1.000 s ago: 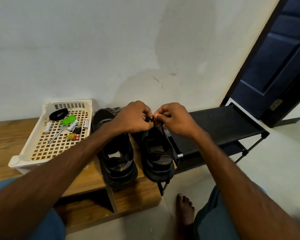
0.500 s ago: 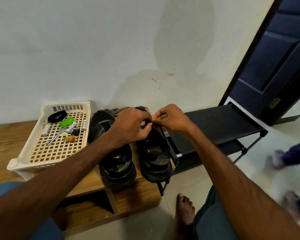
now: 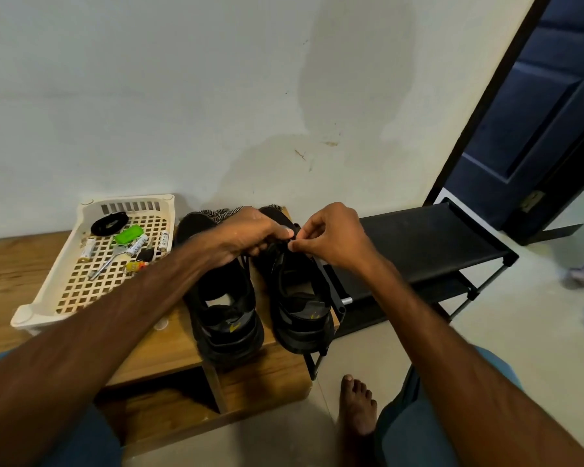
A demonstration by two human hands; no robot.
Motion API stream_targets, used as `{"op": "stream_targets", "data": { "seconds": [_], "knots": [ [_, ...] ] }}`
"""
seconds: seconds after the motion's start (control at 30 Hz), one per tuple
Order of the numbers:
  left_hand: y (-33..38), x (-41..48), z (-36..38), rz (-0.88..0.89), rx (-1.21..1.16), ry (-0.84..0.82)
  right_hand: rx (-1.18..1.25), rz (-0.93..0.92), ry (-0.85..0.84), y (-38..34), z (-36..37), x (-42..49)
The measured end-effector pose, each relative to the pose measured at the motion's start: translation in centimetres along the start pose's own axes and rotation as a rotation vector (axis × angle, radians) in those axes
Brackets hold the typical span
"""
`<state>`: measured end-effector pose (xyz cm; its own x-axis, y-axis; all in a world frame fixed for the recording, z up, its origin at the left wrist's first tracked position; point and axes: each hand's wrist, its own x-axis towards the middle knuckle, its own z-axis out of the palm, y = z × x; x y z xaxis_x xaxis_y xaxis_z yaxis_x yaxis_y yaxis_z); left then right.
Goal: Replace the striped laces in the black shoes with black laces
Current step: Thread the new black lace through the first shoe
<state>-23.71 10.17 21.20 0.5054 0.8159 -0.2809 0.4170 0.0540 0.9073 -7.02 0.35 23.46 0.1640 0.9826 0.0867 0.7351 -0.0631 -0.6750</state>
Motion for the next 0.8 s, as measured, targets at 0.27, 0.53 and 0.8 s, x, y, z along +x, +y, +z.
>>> {"op": "stream_targets", "data": {
  "seconds": [0.27,0.53,0.8],
  "knots": [
    [-0.1,-0.1,0.2,0.076,0.073,0.047,0.053,0.036,0.088,-0.7,0.9,-0.1],
    [0.1,-0.8,0.4,0.128,0.142,0.073,0.053,0.031,0.125,-0.8,0.9,0.1],
    [0.1,-1.2,0.2,0.221,0.255,0.110,-0.048,0.001,-0.005,-0.5,0.7,0.4]
  ]
}}
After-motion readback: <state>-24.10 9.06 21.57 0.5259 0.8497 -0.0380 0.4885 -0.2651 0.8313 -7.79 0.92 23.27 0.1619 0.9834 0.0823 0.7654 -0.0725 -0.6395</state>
